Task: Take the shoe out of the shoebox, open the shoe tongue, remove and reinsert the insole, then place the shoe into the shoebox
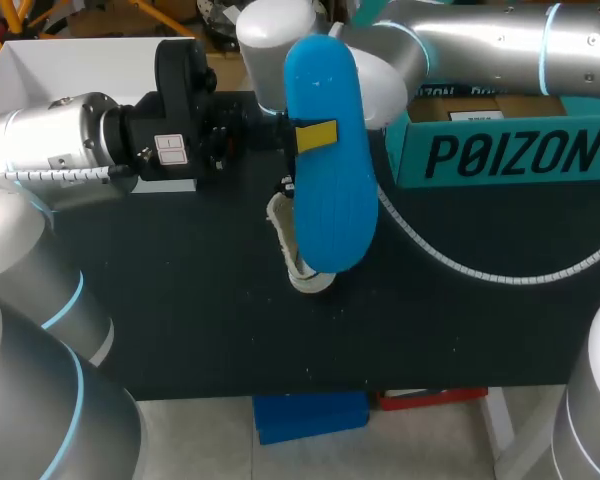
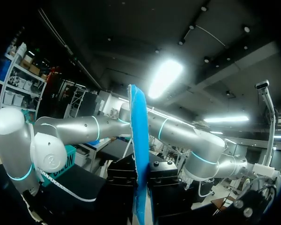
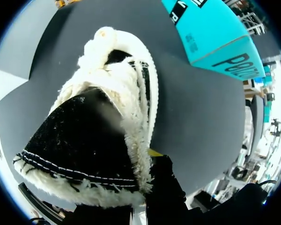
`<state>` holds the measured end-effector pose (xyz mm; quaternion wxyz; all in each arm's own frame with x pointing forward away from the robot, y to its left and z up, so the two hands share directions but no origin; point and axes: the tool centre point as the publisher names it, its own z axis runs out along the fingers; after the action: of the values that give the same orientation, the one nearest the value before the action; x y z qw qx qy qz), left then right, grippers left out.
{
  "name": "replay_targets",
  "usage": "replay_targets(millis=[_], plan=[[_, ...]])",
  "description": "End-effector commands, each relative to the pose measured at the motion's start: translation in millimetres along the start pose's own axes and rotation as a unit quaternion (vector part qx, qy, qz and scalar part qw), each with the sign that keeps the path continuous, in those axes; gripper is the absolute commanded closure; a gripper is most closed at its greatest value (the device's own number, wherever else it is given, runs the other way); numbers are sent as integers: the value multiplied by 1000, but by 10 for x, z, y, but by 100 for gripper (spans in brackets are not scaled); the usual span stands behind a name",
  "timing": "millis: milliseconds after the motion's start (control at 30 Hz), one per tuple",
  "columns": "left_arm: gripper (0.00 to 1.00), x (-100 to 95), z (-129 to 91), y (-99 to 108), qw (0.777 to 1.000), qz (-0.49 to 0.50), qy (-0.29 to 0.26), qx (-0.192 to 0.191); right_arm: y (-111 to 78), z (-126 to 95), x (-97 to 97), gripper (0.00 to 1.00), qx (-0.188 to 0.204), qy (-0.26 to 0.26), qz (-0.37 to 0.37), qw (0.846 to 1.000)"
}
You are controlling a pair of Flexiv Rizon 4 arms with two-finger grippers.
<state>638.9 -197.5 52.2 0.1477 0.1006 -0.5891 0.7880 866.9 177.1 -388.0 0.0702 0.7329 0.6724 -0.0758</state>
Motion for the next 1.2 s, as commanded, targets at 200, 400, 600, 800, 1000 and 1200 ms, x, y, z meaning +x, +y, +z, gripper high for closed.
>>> replay_targets(millis=[200, 400, 600, 800, 1000, 1200], plan=[[100, 4, 12, 7, 1000, 1, -2, 1, -23, 127, 6, 0, -4, 19, -27, 999], [100, 4, 12, 7, 1000, 1, -2, 1, -107, -73, -93, 0, -25, 70, -18, 997], [100, 4, 12, 7, 1000, 1, -2, 1, -236, -396, -188, 0, -49, 188, -9, 981], [100, 4, 12, 7, 1000, 1, -2, 1, -347, -689, -167, 0, -73, 331, -15, 941], [100, 4, 12, 7, 1000, 1, -2, 1, -368, -798, -130, 0, -89, 363, -38, 927], [100, 4, 12, 7, 1000, 1, -2, 1, -368, -798, -130, 0, -89, 363, -38, 927]])
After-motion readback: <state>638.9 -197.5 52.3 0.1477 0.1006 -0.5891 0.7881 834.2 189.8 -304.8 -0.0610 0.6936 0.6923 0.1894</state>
